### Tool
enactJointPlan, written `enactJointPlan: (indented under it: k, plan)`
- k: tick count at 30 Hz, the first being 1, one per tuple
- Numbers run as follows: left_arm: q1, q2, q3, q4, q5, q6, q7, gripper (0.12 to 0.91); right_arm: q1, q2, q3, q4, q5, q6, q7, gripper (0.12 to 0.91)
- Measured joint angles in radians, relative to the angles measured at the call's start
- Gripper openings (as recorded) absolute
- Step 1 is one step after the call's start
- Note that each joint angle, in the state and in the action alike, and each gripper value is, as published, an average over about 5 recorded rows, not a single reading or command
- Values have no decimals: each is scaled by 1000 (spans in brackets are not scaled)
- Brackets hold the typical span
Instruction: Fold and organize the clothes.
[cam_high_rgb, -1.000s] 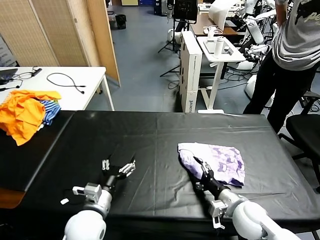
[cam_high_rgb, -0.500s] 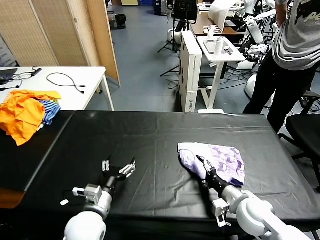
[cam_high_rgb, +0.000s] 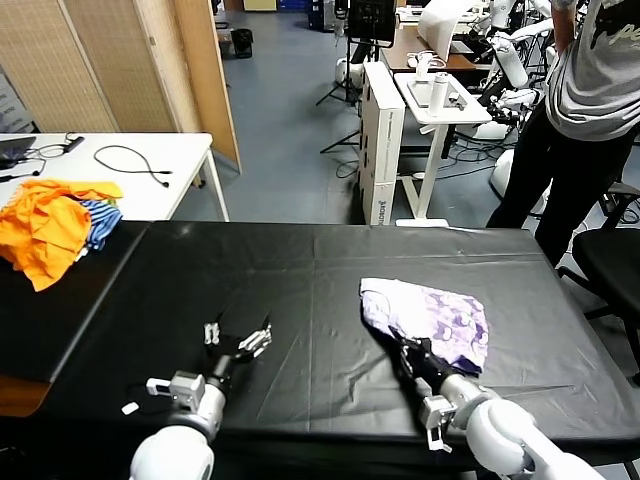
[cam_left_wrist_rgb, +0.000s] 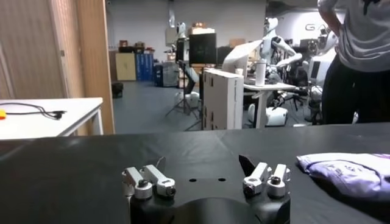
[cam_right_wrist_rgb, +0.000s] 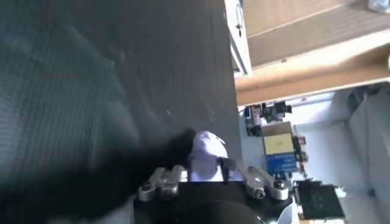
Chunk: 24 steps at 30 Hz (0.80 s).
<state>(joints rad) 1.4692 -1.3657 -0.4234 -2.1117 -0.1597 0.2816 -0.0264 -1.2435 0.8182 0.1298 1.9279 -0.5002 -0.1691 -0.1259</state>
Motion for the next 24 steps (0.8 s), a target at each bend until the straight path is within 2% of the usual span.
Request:
enactJointPlan:
  k: [3,7,15,19,24]
  plan:
    - [3,-3,1,0,3,-2,1,907,-19,14,26,0,135,-31,33,159]
    - [6,-4,2,0,5,-4,1,907,-34,37,62,-3,362,-95,72,159]
    - [14,-4,1,-1,6,-10,2,907,-36,73,128,7,776,-160,80,159]
    - [15,-4,0,-1,6,-13,2,907,-30,82,149,21,903,-163,78,159]
    - [17,-4,-2,-1,5,-16,2,907,-25,84,168,26,987,-155,69,159]
